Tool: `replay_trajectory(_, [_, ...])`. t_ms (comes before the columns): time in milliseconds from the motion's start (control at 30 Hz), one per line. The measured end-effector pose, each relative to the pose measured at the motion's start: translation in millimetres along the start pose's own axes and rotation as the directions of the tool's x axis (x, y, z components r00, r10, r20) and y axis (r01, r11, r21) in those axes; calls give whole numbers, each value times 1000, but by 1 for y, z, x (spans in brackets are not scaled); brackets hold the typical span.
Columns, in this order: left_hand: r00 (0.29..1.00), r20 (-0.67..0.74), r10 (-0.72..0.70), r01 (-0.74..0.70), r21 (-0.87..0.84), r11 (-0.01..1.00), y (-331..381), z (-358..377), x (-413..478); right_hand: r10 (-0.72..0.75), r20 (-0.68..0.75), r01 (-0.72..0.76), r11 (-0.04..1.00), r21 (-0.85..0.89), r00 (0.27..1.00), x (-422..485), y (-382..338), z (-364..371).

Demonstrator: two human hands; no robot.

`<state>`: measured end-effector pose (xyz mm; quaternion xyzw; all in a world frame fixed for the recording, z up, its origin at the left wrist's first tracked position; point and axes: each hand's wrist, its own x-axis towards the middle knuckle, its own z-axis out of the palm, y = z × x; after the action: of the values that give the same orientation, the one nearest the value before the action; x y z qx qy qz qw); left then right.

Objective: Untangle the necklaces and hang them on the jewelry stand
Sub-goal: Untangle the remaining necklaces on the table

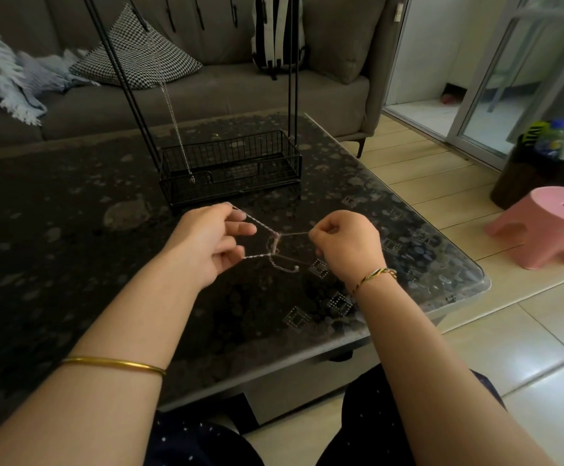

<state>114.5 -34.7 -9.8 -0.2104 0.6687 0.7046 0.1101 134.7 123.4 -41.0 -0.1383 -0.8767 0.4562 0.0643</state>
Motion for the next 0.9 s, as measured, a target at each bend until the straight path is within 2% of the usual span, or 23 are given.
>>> replay_trajectory(167, [994, 69, -82, 81, 16, 997, 1, -3, -1, 8, -13, -9, 999, -53, 1000, 0, -1, 0])
replay_trajectory(400, [975, 147, -165, 181, -98, 979, 3, -4, -3, -8, 8, 10, 980, -199, 1000, -2, -2, -1])
replay_trajectory(533, [984, 88, -153, 169, -230, 958, 3, -3, -3, 22, 81, 2, 959, -282, 996, -3, -3, 1])
replay_trajectory(667, [993, -85, -84, 57, -287, 956, 3, -3, 4, 45, 55, -24, 940, -340, 997, -1, -2, 1])
replay_trajectory(700, [988, -140, -65, 29, -244, 969, 2, -5, 6, 52, 40, -34, 931, -364, 998, 0, -2, 0])
replay_trajectory(767, [974, -226, -4, 8, 17, 1000, -1, -8, 10, 62, 25, -47, 916, -399, 998, 2, 1, -2])
replay_trajectory(833, [974, -222, 39, 41, 344, 938, -9, -10, 14, 63, 48, -38, 910, -413, 997, 2, 4, -2])
replay_trajectory(900, [984, -180, 13, 89, 546, 833, -15, -11, 18, 66, 81, -27, 911, -411, 995, 3, 5, -1])
